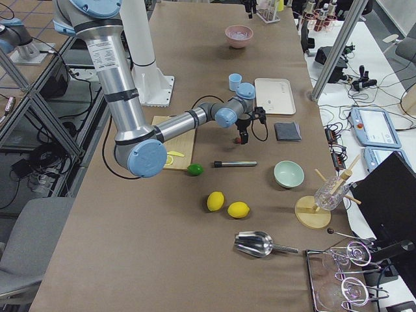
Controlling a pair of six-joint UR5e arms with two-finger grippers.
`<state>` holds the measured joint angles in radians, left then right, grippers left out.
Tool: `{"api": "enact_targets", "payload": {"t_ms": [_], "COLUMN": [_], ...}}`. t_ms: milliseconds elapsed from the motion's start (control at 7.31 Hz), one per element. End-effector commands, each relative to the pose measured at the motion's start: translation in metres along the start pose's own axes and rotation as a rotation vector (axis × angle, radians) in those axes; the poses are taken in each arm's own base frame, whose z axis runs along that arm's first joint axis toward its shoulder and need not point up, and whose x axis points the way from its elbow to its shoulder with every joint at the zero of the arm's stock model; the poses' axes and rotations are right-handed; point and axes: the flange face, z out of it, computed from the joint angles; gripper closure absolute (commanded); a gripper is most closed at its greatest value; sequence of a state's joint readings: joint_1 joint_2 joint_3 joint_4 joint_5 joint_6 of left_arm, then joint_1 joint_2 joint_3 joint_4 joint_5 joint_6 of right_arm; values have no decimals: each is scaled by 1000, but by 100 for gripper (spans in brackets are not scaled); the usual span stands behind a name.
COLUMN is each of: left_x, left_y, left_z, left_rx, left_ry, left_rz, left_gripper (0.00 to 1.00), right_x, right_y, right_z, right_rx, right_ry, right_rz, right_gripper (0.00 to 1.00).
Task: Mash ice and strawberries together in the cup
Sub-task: 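Lower the right gripper onto the red strawberry and grasp it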
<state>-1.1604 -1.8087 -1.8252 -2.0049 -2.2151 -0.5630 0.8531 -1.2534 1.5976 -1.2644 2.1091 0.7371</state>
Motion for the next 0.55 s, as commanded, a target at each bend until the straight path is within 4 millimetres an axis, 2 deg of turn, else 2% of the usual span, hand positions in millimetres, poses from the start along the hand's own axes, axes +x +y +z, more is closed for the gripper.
{"api": "enact_targets", "payload": {"t_ms": [0,411], "left_x": [0,-1], "left_y": [0,0], "left_z": [0,0], "left_rx": [1,0], "left_ry": [0,-1], "left_rz": [0,-1], "left_gripper": [2,2], "right_x": [-5,-8], "right_y": [1,5], "right_z": [16,24], "right_rx": [-17,-33], "right_ry": [4,8], "right_rz": [-7,-12], "right_gripper": [0,2]}}
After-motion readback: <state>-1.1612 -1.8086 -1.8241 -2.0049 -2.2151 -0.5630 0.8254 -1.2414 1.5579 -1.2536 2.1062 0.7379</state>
